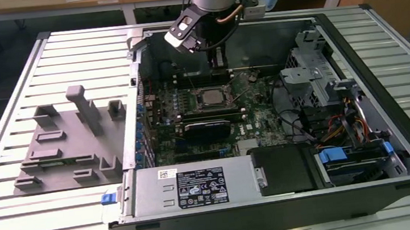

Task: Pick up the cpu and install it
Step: 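Close the cpu cover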

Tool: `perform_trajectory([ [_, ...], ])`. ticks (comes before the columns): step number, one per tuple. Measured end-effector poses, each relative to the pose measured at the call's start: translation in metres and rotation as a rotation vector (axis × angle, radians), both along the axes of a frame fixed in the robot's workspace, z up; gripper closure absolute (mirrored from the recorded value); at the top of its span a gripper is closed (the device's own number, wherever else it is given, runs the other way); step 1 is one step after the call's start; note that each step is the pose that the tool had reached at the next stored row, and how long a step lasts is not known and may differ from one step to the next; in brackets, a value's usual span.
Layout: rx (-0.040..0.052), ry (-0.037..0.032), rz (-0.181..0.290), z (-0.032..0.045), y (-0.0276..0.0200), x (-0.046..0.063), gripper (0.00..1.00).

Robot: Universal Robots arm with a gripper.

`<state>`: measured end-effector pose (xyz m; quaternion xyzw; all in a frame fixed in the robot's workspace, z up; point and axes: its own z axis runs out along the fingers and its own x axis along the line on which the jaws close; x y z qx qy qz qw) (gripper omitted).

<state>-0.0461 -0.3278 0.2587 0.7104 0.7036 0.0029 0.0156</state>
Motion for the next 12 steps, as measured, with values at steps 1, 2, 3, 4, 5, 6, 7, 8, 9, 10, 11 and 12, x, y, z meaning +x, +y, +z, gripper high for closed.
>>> perform_trajectory([
  [1,0.0,0.0,0.0,0.0,0.0,0.0,0.89],
  [2,0.0,-0.0001,0.0,0.0,0.0,0.0,0.89],
  [3,-0.0001,0.0,0.0,0.0,0.0,0.0,0.89],
  [4,-0.0001,0.0,0.0,0.0,0.0,0.001,0.89],
  [5,-0.0001,0.0002,0.0,0.0,0.0,0.002,0.89],
  [6,-0.0001,0.0004,0.0,0.0,0.0,0.003,0.89],
  [7,-0.0001,0.0006,0.0,0.0,0.0,0.005,0.89],
  [8,-0.0001,0.0008,0.0,0.0,0.0,0.006,0.89],
  [9,-0.0001,0.001,0.0,0.0,0.0,0.007,0.89],
  [10,-0.0001,0.0012,0.0,0.0,0.0,0.009,0.89],
  [11,-0.0001,0.0013,0.0,0.0,0.0001,0.01,0.89],
  [12,-0.0001,0.0014,0.0,0.0,0.0001,0.012,0.89],
])
